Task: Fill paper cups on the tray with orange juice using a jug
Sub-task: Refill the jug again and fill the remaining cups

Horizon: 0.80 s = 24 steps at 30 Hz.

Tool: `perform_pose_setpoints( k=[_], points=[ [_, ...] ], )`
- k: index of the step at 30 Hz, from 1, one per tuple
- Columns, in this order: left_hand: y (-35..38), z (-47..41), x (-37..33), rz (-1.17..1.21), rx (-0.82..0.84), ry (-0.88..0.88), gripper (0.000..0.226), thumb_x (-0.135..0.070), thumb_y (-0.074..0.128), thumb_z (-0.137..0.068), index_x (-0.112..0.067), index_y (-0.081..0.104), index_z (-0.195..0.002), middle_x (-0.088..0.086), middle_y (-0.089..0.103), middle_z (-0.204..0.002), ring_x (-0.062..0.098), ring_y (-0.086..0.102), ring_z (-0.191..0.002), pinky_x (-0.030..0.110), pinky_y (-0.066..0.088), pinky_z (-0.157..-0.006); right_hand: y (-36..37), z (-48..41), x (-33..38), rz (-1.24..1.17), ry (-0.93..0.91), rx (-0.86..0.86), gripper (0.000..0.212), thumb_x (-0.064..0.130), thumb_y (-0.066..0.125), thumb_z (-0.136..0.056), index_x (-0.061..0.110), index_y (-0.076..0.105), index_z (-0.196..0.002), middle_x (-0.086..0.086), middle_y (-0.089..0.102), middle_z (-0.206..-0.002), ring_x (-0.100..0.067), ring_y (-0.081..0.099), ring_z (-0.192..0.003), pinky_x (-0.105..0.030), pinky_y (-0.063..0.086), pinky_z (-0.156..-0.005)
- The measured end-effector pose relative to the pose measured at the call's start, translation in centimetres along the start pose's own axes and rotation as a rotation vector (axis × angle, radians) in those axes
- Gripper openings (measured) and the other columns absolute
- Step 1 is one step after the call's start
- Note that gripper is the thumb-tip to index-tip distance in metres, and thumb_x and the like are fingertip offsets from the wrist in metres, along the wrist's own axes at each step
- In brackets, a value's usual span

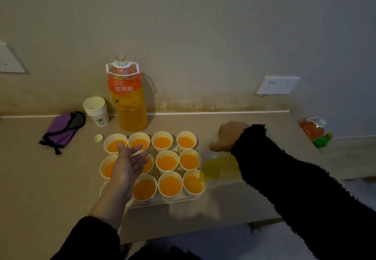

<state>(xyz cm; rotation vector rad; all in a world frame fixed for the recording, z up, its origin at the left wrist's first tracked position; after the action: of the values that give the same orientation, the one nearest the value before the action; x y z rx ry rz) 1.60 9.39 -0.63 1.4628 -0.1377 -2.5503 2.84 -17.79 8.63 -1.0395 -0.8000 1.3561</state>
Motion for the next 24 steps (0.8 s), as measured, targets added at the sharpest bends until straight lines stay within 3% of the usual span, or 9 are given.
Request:
perform_pose_setpoints(
  k=[24],
  points=[
    [-0.1, -0.14, -0.11, -0.008, 0.005, 0.001, 0.065, -0.057, 0.012, -0.097, -0.014, 0.058, -0.115, 0.014, 0.063, -0.113, 0.028, 0.058, -0.109, 0.043, 0.035, -0.103, 0.33, -0.22, 0.02, -0.004, 0.003, 0.011, 0.051, 0.057, 0.054, -0.079, 0.014, 0.047, -0.054, -0.002, 0.044, -0.055, -0.018, 0.041, -0.05, -0.021, 0.029, -0.05]
  ],
)
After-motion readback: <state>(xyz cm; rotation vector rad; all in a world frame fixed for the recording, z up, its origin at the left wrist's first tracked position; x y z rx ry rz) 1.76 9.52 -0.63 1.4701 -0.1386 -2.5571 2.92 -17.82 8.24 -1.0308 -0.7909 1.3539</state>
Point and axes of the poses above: each hand's wrist, its own z-axis away from the middle knuckle, its own y-axis out of the palm, x = y × z, the point moved 9 cm from there along -z, towards the middle knuckle
